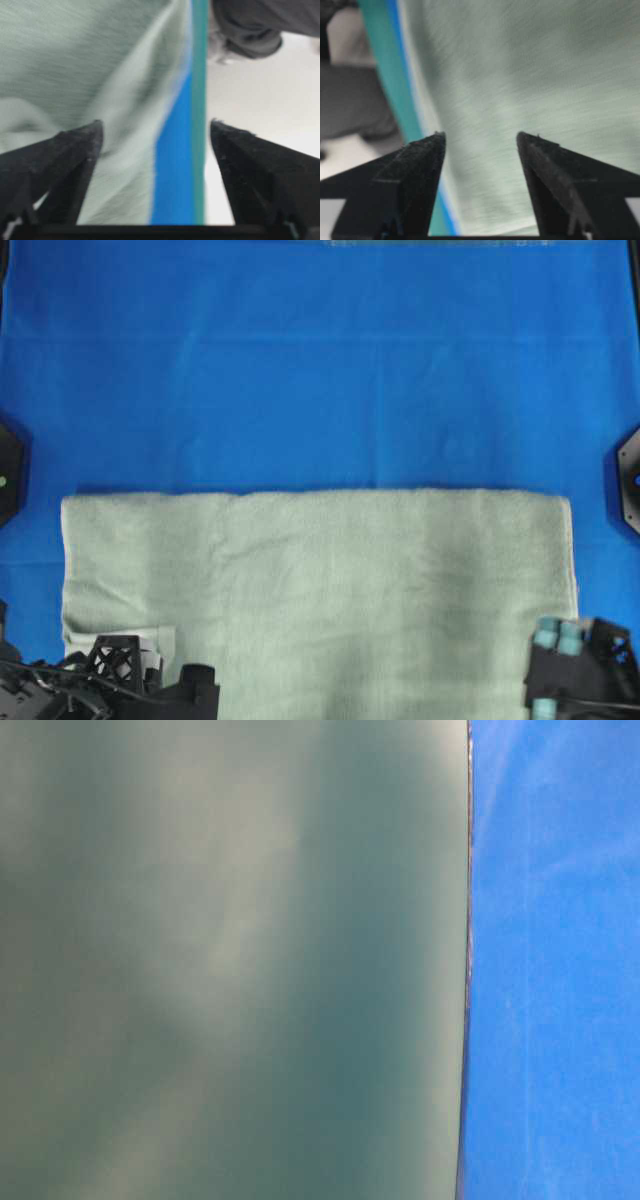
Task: Fold a bath towel.
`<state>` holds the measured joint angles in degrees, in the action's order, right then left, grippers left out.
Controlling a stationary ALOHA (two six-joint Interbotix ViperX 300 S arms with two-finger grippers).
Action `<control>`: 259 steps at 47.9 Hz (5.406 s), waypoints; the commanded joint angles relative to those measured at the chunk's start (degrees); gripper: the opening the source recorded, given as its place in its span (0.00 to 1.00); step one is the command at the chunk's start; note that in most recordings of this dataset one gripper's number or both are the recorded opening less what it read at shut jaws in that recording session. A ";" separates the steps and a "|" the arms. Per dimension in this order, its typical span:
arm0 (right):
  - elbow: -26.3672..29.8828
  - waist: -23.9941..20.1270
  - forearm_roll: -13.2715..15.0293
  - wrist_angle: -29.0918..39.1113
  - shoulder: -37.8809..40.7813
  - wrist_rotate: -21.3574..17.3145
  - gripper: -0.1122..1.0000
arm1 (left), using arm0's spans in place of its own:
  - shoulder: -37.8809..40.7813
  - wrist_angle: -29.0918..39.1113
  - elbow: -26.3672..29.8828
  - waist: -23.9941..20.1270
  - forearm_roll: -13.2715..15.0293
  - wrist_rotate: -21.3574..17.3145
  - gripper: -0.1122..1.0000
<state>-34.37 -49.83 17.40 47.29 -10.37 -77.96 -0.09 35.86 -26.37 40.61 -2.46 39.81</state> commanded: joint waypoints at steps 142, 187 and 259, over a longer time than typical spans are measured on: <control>4.22 54.84 29.27 9.58 -25.22 36.39 0.20 | -26.02 20.48 9.14 -11.51 -6.50 6.68 0.18; 3.69 34.98 32.17 46.58 -28.13 22.41 0.20 | -9.49 24.35 28.83 -7.65 -8.96 12.57 0.18; -3.78 68.38 21.62 -5.27 -5.62 31.99 0.69 | -40.96 10.02 -26.63 -25.22 -12.22 16.61 0.88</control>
<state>-37.27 19.78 43.86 39.90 -11.95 -46.32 -38.58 44.21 -53.35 16.52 -14.50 57.22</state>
